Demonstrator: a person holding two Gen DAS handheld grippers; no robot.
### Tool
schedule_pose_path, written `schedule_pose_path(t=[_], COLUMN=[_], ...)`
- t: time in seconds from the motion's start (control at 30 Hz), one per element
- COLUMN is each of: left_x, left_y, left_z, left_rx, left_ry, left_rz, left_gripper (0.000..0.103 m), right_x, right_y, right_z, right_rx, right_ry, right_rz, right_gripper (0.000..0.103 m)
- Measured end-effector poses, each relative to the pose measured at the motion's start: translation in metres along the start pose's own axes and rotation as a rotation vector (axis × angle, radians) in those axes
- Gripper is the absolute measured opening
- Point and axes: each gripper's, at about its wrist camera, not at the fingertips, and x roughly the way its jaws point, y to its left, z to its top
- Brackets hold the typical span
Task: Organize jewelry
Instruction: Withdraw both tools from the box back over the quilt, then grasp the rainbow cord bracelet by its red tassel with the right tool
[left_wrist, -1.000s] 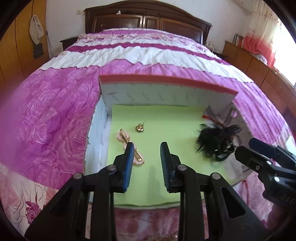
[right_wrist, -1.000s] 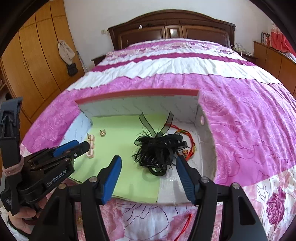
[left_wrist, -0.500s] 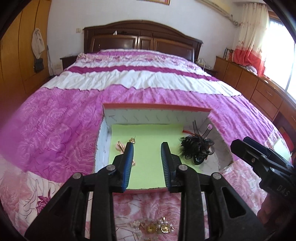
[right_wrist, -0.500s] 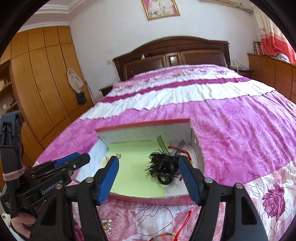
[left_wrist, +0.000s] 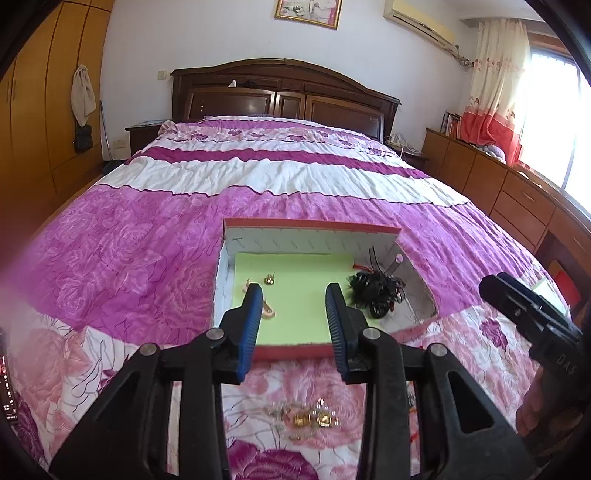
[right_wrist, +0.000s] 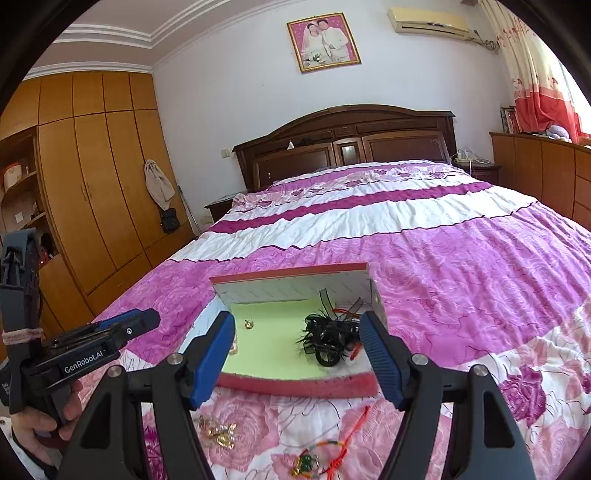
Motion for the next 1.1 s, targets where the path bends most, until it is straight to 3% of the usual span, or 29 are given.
schedule_pose_path(t=[0.37, 0.67, 1.1], left_x=[-0.006, 0.0, 0.013], left_y=[0.009, 0.016, 0.002], left_z=[-0.028, -0.053, -0.069], left_rx=[-0.005, -0.023, 0.004], left_ry=[0.078, 0.16, 0.224], left_rz=[-0.003, 0.003, -0.03], left_gripper=[0.028, 0.028, 0.028], right_x=[-0.018, -0.008, 0.034], right_y=[-0.009, -0.023, -0.038], right_z=[-0.021, -0.05, -0.089], right_rx=[-0.004, 0.017, 0.065], right_ry=[0.078, 0.199, 0.414], right_rz=[-0.029, -0.042, -0.015], right_gripper=[0.072, 0.071, 0.039])
